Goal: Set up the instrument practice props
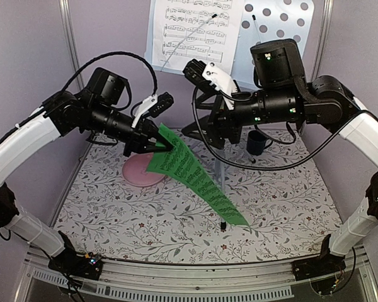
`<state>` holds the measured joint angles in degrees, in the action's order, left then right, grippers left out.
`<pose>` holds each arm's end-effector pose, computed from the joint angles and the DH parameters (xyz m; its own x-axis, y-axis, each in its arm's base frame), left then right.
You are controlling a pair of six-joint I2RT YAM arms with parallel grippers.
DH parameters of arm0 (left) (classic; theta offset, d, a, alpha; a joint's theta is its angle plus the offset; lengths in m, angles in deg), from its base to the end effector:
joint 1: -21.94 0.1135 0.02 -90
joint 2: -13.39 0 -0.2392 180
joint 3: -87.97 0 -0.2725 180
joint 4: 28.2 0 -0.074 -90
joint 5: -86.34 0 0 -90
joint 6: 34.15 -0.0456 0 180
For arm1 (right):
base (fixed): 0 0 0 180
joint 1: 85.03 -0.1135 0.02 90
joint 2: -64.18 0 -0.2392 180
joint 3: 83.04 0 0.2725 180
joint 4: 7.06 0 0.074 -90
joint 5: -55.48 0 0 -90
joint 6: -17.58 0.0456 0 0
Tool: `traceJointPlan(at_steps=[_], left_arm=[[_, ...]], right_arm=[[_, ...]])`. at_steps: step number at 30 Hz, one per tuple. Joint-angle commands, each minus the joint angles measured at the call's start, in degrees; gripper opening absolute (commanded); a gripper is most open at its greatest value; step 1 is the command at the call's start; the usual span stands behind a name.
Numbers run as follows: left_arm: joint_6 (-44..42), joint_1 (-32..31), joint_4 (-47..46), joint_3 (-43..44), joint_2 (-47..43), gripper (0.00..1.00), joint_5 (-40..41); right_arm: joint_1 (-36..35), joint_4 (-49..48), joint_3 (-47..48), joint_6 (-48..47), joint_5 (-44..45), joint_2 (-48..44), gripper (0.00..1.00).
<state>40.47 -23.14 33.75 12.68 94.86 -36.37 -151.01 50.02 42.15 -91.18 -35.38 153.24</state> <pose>0.2103 -0.2458 0.3873 -0.1888 0.5054 -0.8420 0.9787 0.1675 -0.1189 0.1410 0.3180 0.4706 0.1577 -0.4360 -0.8860 -0.9170 0.2682 -0.2953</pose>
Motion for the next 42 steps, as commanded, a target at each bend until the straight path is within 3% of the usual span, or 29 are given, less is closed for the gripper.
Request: traceJointPlan(at_steps=[1,9,13,22,27,29,32,34,37,42], left_arm=[[0.44,-0.56,1.45,2.02,0.66,0.00,0.34],[0.94,-0.57,2.07,3.13,2.14,0.00,1.58],[0.90,-0.62,1.36,3.20,1.80,0.00,2.05],[1.70,-0.55,-1.50,2.14,0.36,0.00,2.65],[1.78,-0.53,-4.32,0.15,-1.55,0.00,3.63],[2.06,-0.44,-7.14,-1.46,-3.11,0.11,5.12],[3.39,0.03,-13.65,-5.87,-7.20,0.46,9.00],[4.64,0.95,-19.99,-11.05,-11.16,0.64,10.68],[6.70,2.93,-31.72,-19.85,-18.63,0.75,10.54],[9.32,4.03,-47.50,-31.28,-26.24,0.80,9.22]], right_arm=[[-0.94,2.73,0.12,2.39,-1.36,2.69,0.75],[-2.02,4.25,0.30,3.79,0.43,4.60,0.72],[-2.05,5.03,-0.62,3.75,3.26,5.49,0.66],[-2.07,5.26,-2.35,3.91,7.83,6.30,0.32],[-1.96,4.62,-2.83,3.82,10.06,6.07,0.02],[-1.96,4.12,-3.11,3.76,10.96,5.40,0.00],[-1.53,0.80,-4.54,3.90,10.58,2.74,0.00],[-0.44,-3.03,-6.63,4.28,8.69,-0.37,0.00],[1.63,-11.70,-11.22,5.22,5.19,-6.27,0.00],[5.85,-28.04,-23.10,8.25,-1.22,-17.53,0.00]])
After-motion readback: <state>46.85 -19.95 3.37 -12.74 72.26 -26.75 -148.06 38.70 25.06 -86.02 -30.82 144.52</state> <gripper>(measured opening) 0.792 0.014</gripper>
